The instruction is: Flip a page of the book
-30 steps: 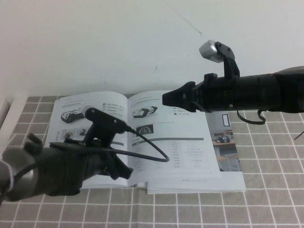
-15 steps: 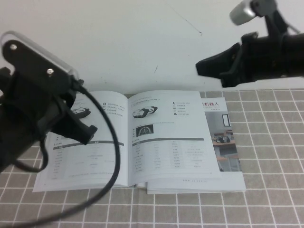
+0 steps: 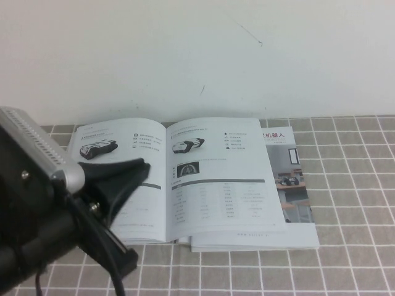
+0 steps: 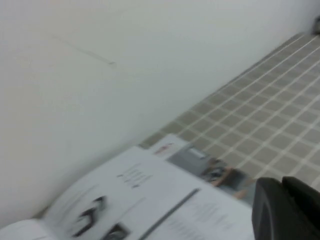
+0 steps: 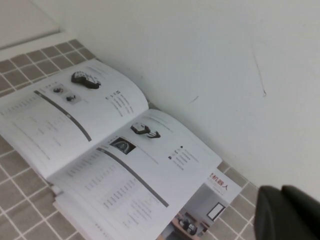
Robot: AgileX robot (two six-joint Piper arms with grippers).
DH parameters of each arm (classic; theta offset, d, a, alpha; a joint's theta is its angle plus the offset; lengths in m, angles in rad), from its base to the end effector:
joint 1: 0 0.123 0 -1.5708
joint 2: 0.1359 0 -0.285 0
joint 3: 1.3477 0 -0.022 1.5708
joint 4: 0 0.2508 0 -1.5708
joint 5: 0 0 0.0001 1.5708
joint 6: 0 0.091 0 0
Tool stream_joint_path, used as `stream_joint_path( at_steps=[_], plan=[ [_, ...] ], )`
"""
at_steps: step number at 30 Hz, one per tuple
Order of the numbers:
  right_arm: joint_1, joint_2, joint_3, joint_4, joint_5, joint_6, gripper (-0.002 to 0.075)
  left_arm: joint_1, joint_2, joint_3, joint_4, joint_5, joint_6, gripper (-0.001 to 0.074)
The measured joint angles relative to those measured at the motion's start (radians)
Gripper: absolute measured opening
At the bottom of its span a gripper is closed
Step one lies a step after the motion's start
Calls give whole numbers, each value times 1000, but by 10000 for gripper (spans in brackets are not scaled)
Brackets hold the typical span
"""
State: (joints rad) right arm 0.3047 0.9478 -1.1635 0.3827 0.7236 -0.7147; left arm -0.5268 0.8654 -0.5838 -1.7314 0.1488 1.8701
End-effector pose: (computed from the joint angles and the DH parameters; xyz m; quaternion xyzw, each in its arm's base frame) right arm 0.1660 0.0758 0.4376 -0.3573 0.7441 0.0707 0.5601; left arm 0.1535 -0.1048 0.3209 0.2932 0.7056 -0.1795 0.6196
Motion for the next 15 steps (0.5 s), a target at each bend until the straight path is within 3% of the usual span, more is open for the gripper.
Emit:
stream_joint_path(
  at_steps=[5,12,15],
  plan=[
    [0,-254,181,-38,-11,94,4,0,-4,6,131,224,-208,-4],
    [0,-466,513,44,-141,118,1,0,-4,10,697,298,-735,-4],
    [0,-477,649,57,-246,120,1,2,-4,10,856,308,-885,-4]
  ],
)
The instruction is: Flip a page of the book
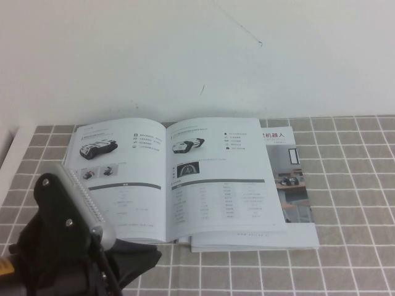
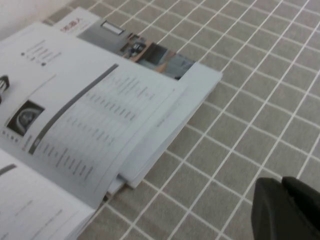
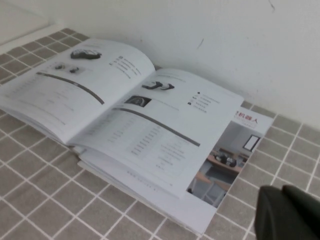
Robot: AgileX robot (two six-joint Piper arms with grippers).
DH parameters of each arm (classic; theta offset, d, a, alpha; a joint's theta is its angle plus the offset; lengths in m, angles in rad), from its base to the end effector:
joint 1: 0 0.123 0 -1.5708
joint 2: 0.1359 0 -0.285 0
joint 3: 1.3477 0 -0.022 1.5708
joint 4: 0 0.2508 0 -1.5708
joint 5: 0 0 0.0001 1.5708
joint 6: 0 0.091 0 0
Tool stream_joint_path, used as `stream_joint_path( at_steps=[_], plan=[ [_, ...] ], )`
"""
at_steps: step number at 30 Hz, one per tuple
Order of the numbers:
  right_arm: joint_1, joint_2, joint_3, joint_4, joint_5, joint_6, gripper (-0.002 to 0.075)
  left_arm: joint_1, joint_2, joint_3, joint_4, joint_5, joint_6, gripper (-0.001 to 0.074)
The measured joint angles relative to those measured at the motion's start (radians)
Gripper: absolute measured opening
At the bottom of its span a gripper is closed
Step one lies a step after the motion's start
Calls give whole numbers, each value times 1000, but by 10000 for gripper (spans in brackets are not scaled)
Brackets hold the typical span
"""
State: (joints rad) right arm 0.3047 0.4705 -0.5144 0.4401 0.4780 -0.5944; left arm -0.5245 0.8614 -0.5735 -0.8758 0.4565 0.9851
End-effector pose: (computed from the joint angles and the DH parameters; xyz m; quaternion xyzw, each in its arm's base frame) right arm 0.0868 0.0460 0.3130 -0.2562 0.7633 0.1106 0.5827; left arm 0.1320 -0.1121 0.2925 0.3681 0.7696 -0.2356 0.4655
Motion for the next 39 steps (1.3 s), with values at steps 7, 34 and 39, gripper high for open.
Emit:
stream_joint_path(
  at_steps=[7,34,39],
  plan=[
    [0,-2,143,14,-121,1,0,22,0,0,109,23,-100,-4],
    [0,-2,196,23,0,1,0,22,0,1,12,-25,-81,-4],
    [0,-2,196,23,2,1,0,22,0,1,10,-25,-80,-4]
  ],
)
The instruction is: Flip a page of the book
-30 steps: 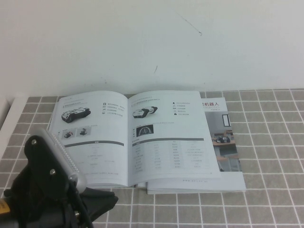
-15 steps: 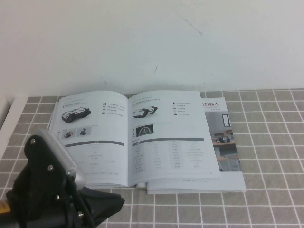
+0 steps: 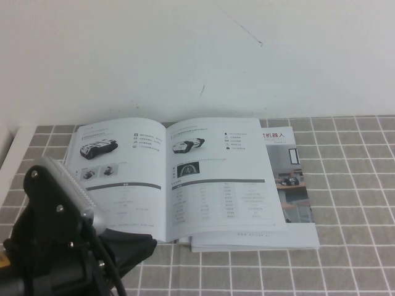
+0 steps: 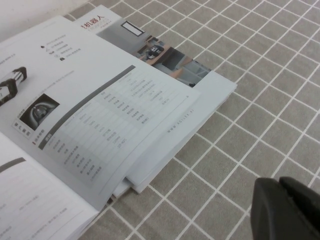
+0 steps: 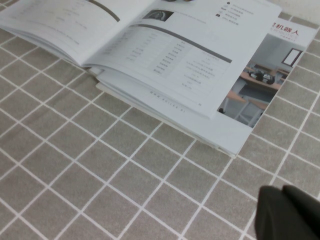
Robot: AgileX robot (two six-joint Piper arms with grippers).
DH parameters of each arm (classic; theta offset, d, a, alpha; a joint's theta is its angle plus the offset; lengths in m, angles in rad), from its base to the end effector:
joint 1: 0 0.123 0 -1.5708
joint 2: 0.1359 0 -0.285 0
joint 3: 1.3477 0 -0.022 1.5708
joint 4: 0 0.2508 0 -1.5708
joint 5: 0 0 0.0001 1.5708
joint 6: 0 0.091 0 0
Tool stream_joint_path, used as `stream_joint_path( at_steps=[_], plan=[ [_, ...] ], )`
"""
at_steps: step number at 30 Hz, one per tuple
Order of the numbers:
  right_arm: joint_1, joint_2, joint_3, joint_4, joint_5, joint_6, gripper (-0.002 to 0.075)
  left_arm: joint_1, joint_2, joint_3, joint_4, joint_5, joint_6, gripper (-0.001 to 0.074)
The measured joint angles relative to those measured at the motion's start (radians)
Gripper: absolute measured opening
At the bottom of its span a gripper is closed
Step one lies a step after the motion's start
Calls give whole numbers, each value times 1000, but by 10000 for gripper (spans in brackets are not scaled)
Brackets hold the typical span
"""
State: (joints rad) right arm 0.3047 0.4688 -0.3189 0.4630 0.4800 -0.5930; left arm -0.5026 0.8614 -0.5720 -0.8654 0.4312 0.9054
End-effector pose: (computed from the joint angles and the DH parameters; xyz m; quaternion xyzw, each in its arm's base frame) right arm 0.0853 0.0466 0.2486 -0.2550 0.8179 0.1216 0.5013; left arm 0.1363 -0.1080 0.2928 0.3255 0.7861 -0.2398 0.4675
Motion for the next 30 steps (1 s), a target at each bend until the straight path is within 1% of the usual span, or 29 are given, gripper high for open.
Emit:
stream_joint_path(
  at_steps=[6,9,11,16,18,21,23,26,30],
  plan=[
    [0,0,0,0,0,0,0,0,-17,13,-66,-55,1,-4],
    [0,0,0,0,2,0,0,0,-79,43,-31,-105,-5,-4],
    [0,0,0,0,4,0,0,0,-142,77,40,-142,-50,-4],
    [0,0,0,0,4,0,0,0,-404,209,348,-250,-346,-4],
    [0,0,0,0,4,0,0,3,-506,263,476,-269,-439,-4],
    [0,0,0,0,4,0,0,44,-650,345,585,-269,-567,-4],
    [0,0,0,0,4,0,0,86,-721,384,614,-269,-622,-4],
    [0,0,0,0,4,0,0,179,-811,454,633,-269,-658,-4],
    [0,0,0,0,4,0,0,258,-867,549,676,-271,-686,-4]
  ],
)
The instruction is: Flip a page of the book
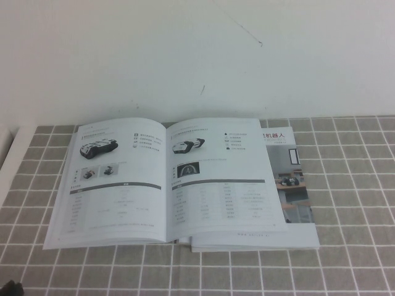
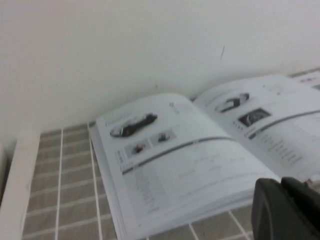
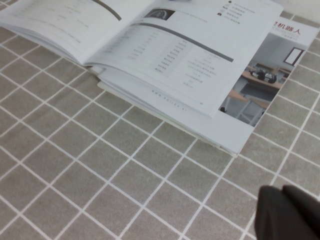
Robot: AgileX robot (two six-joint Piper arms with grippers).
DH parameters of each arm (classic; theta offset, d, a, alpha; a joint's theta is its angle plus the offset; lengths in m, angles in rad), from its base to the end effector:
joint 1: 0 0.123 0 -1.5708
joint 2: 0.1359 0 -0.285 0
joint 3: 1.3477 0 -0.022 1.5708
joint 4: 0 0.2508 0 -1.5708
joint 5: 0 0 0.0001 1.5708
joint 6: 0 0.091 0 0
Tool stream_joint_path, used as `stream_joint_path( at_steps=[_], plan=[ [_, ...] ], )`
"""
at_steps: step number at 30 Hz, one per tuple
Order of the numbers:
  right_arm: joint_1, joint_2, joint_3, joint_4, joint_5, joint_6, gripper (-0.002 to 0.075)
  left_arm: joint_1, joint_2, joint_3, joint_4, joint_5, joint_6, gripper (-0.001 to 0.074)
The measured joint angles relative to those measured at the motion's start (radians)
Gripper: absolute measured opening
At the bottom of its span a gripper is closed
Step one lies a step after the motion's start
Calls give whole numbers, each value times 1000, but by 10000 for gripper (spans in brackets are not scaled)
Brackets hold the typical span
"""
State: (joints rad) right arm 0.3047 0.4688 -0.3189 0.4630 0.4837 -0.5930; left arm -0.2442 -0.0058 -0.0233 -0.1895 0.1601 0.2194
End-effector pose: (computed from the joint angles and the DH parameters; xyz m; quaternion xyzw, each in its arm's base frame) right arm 0.0851 0.0466 0.2484 -0.2558 0.8185 0.1220 0.4997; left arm 0.0525 -0.0159 0.2071 0.1097 0.7131 -0.0840 0.6874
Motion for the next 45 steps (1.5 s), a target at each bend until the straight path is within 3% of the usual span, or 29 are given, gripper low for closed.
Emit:
stream_joint_path(
  at_steps=[8,16,35,45],
  plan=[
    [0,-2,0,0,1,0,0,131,-7,43,119,157,-235,-4],
    [0,-2,0,0,2,0,0,241,-6,39,128,170,-233,-4],
    [0,-11,0,0,2,0,0,254,-6,39,122,170,-237,-4],
    [-189,-338,0,-105,14,-48,0,254,-6,39,122,170,-237,-4]
  ],
)
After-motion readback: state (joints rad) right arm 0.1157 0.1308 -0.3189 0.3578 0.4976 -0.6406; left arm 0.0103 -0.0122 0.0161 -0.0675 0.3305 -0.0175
